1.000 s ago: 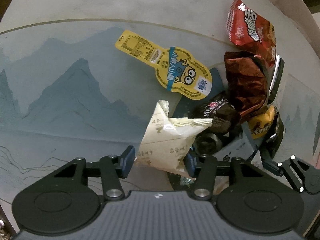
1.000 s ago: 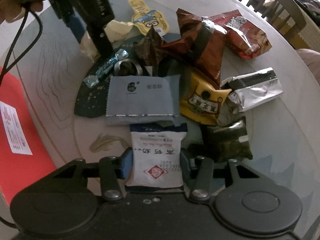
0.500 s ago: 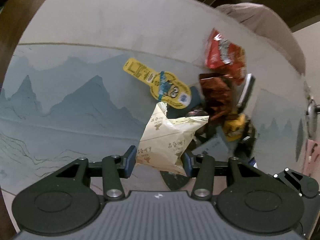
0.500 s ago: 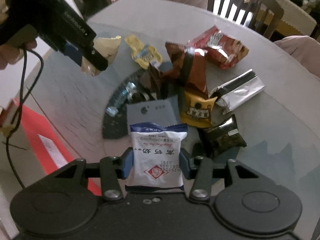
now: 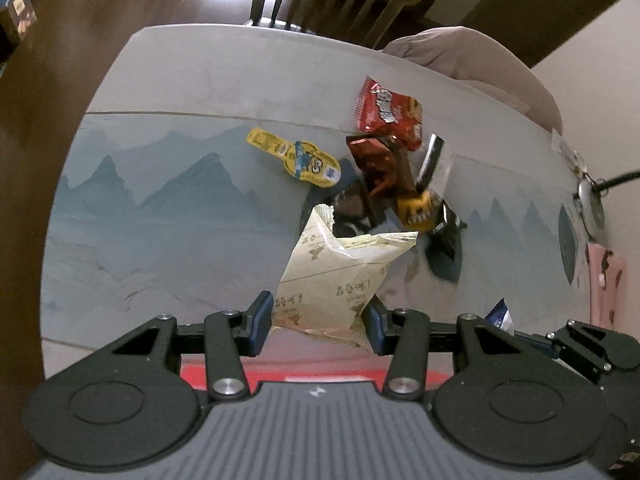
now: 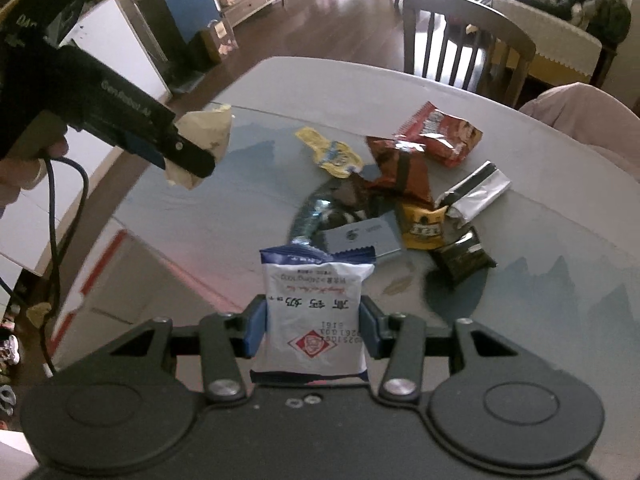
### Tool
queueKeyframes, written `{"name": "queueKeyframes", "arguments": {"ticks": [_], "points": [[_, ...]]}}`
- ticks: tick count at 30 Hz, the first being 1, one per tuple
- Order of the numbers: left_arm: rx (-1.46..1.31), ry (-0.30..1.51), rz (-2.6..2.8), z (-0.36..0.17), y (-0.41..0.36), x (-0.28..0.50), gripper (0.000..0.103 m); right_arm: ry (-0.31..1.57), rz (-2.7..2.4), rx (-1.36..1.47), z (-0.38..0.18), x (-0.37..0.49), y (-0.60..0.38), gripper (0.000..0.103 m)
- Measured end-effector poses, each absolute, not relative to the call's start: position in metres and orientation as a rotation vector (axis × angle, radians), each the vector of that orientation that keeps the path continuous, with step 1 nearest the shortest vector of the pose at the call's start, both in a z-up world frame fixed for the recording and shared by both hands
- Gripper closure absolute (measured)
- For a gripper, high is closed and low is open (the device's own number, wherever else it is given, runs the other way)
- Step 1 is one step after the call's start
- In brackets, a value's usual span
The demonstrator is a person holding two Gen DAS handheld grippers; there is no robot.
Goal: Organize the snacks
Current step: 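Close the left tool on the cream bag while the right tool grasps the white packet, then lower both held packets into the box and open both tools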
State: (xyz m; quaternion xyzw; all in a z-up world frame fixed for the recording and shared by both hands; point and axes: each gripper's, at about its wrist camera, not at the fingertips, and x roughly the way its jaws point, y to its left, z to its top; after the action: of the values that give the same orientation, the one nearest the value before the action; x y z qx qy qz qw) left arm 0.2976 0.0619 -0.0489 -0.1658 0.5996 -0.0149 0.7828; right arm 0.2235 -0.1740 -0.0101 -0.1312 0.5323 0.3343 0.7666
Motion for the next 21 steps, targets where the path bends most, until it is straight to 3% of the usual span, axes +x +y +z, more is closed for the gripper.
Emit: {"name": "queueKeyframes", "arguments": {"ticks": [11, 21], "points": [[-0.248, 1.290, -0.045, -0.029, 0.048, 0.211, 0.056, 1.148, 0.737, -0.296, 0.007, 0.149, -0.166, 0.056], [-0.061, 1.362, -0.004, -0.055, 0.028, 0.158, 0.056, 1.208, 0.721, -0.285, -0.014, 0.096, -0.155, 0.056]]}}
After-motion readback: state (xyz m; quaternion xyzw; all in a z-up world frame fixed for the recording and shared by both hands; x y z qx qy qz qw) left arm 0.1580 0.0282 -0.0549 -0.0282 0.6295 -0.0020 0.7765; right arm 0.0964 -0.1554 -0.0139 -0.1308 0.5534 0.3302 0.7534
